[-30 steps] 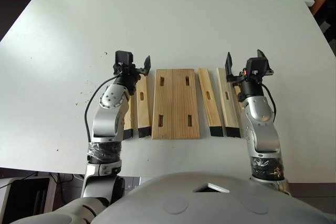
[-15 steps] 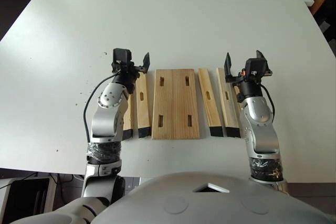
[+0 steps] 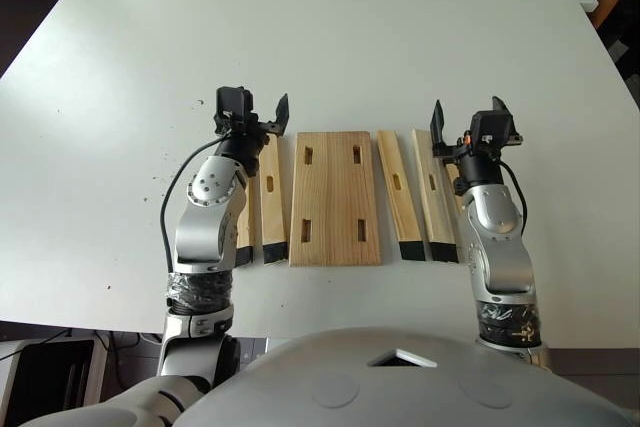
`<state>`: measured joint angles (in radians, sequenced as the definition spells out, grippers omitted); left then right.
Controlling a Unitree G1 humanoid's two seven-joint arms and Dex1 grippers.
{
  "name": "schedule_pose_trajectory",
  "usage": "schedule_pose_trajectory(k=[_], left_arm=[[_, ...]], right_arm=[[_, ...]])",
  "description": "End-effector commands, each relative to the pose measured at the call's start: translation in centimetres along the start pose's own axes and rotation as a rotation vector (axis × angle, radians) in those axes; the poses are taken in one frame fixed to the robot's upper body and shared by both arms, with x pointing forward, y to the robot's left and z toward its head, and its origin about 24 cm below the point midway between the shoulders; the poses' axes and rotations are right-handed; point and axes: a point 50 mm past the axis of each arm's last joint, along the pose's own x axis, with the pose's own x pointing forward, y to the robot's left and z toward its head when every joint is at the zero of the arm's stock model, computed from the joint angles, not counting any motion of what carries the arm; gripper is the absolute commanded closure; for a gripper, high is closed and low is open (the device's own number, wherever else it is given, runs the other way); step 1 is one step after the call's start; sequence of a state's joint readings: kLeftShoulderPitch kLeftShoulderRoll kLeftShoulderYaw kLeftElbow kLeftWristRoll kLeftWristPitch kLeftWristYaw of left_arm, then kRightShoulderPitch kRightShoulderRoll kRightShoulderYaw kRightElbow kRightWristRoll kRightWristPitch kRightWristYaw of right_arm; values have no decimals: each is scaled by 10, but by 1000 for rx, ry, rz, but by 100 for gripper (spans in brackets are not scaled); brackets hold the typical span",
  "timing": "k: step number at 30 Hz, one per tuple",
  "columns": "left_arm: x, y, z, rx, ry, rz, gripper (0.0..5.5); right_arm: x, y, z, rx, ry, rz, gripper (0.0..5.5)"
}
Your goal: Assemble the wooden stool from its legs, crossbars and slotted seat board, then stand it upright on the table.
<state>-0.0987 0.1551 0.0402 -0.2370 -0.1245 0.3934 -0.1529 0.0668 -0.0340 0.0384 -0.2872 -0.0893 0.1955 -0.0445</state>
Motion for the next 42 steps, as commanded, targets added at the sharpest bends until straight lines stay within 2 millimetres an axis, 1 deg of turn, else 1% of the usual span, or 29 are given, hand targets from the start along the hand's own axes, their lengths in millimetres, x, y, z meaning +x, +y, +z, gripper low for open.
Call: schedule_pose_trajectory(k=[1,6,9,12,14,15,16,17,19,21,23,24,27,31,36,38,42], left_arm=[[2,2,2,13,-5,6,127],[0,-1,-2,11,0,7,127],[-1,-3,-3,9,2,7,127],[-5,4,-4,26,23,25,127],[-22,22,-2,58,121,46,127],[-30,31,3,58,189,52,127],[-36,34,19,51,217,-5,127],[-41,36,34,80,241,-81,127],[-43,45,53,168,325,-197,127],[-50,70,62,229,473,-213,127],[-55,90,67,233,608,-204,127],[-57,97,68,222,664,-199,127],[-72,102,65,255,809,-277,127],[-80,102,59,271,912,-340,127],[-84,92,48,186,946,-361,127],[-88,89,41,192,958,-365,127],[-93,91,32,210,958,-327,127]], right_arm=[[2,1,3,-8,-2,5,78],[3,-2,1,-21,6,0,78],[5,0,3,-23,-1,12,78],[4,0,2,-29,1,14,78],[1,-5,3,-32,1,-3,78],[-1,-8,3,-37,2,-15,78],[-6,-13,2,-40,4,-50,78],[-12,-18,1,-43,8,-84,78],[-24,-26,-2,-43,23,-167,78],[-33,-28,-6,-33,38,-227,78],[-40,-28,-7,-24,40,-268,78],[-44,-28,-7,-20,41,-291,78],[-52,-29,-5,-18,31,-339,78],[-62,-38,-4,-17,35,-418,78],[-68,-42,5,-14,-3,-448,78],[-67,-42,7,-13,-8,-444,78],[-67,-43,8,-20,-3,-422,78]])
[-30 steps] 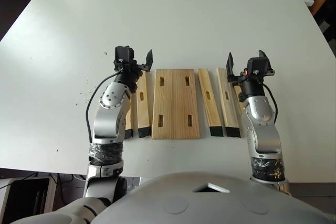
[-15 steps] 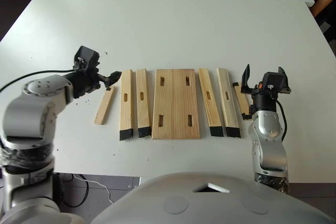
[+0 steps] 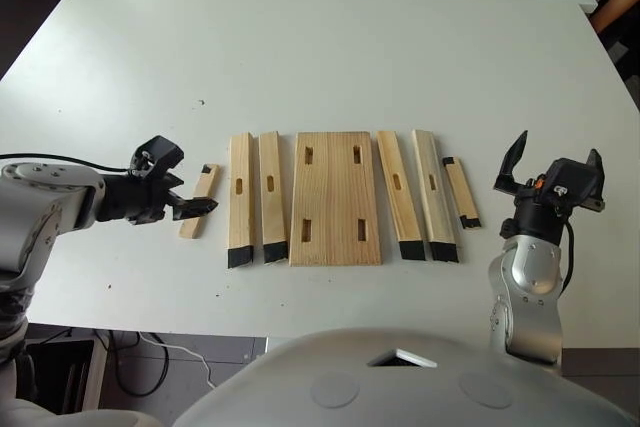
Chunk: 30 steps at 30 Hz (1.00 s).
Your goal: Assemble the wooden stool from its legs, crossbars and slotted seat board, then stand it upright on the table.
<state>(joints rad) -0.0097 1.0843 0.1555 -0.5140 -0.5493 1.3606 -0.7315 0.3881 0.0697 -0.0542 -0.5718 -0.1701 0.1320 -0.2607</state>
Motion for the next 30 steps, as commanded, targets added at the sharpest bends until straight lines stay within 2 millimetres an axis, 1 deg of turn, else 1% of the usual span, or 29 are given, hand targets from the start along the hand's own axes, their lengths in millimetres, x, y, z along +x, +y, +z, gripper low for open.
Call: schedule_pose_trajectory(k=[1,5,8,11,13,17,19,23,24,28,30], left_arm=[[3,2,-8,-2,1,59,127],[11,2,-15,-11,-7,87,127],[18,-5,-24,-30,-3,75,127],[27,-10,-36,-50,19,83,127],[32,-7,-45,-73,32,121,127],[40,-1,-53,-86,31,165,127],[45,-3,-55,-92,21,159,154],[55,-5,-60,-144,14,149,226],[57,-4,-60,-151,12,153,233],[58,-2,-64,-170,15,163,299],[58,0,-66,-178,17,167,320]], right_arm=[[0,-1,0,5,17,10,78],[3,-2,0,3,20,22,78],[6,1,1,2,20,43,78],[9,2,0,-3,25,64,78],[11,3,0,-6,27,77,78],[13,3,-2,-8,36,82,78],[13,5,-3,-6,39,90,76],[14,10,-3,-1,44,108,76],[14,10,-3,-2,45,111,76],[15,8,-4,-8,48,111,76],[16,8,-4,-9,50,111,76]])
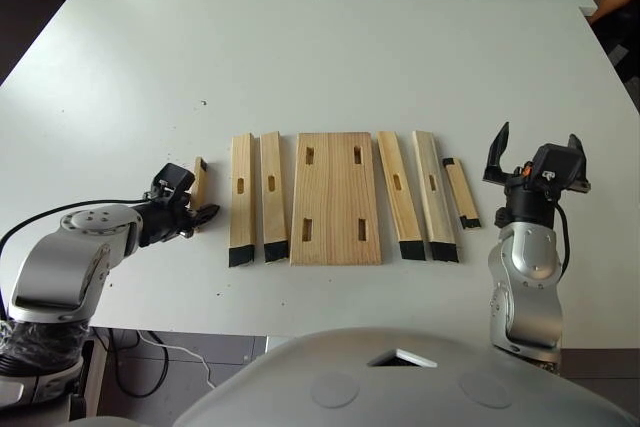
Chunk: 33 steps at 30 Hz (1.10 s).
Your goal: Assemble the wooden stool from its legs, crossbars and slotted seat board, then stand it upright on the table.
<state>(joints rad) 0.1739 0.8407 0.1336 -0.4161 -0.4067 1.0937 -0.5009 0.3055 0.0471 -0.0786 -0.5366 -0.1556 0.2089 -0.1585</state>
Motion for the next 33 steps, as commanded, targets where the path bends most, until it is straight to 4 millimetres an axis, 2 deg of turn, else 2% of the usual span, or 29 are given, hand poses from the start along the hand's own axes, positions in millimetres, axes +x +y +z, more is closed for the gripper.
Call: schedule_pose_trajectory(k=[1,6,10,14,17,20,22,25,28,30,33], left_arm=[[9,2,-26,-65,109,25,338],[7,7,-19,-67,85,32,404],[7,23,8,-75,0,93,464],[3,43,72,-114,-223,164,508],[-12,43,125,-129,-471,132,508],[-38,25,173,-75,-739,21,508],[-56,-1,195,31,-898,-103,508],[-67,-44,200,243,-1028,-227,508],[-60,-76,184,452,-1090,-238,508],[-51,-91,172,522,-1118,-236,508],[-37,-100,159,610,-1156,-124,508]], right_arm=[[2,0,-3,-2,20,5,76],[1,2,-4,2,24,2,76],[1,2,-4,6,20,-6,76],[5,2,-2,7,7,-6,76],[8,2,2,5,-9,1,76],[13,-2,8,-6,-35,11,76],[20,-6,19,6,-76,70,76],[26,-2,41,192,-99,300,76],[25,1,71,352,-119,607,76],[24,2,87,397,-130,771,76],[21,7,105,458,-123,935,76]])
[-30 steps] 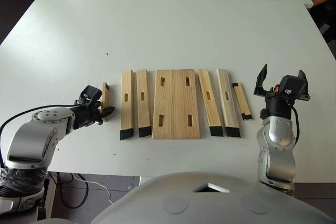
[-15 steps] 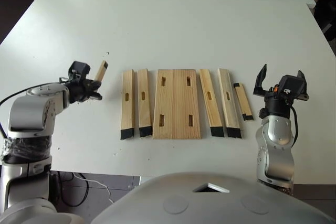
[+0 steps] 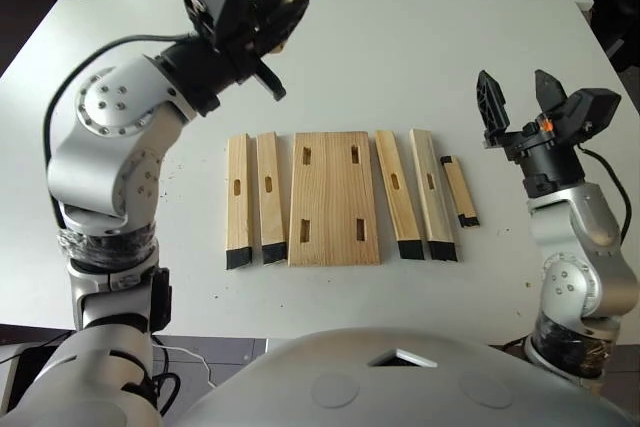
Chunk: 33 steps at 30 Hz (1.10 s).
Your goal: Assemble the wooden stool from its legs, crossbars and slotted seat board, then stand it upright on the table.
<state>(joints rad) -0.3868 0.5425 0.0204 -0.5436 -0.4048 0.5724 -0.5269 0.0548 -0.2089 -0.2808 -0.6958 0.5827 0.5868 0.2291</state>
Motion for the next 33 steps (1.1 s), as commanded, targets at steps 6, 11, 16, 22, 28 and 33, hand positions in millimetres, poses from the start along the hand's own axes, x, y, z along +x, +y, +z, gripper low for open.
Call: schedule_pose_trajectory(k=[6,11,16,22,28,33], left_arm=[[-2,-42,-34,303,-67,79,508],[4,-42,-31,352,-128,90,508],[2,-55,-29,298,-172,7,508],[-3,-62,-30,247,-174,-42,508],[-3,-63,-31,224,-168,-50,508],[-3,-68,-32,217,-172,-75,508]], right_arm=[[7,57,32,242,66,486,12],[5,71,25,281,118,549,12],[11,70,21,262,129,542,12],[14,69,18,228,145,554,12],[19,74,17,215,146,583,12],[25,76,16,207,137,584,12]])
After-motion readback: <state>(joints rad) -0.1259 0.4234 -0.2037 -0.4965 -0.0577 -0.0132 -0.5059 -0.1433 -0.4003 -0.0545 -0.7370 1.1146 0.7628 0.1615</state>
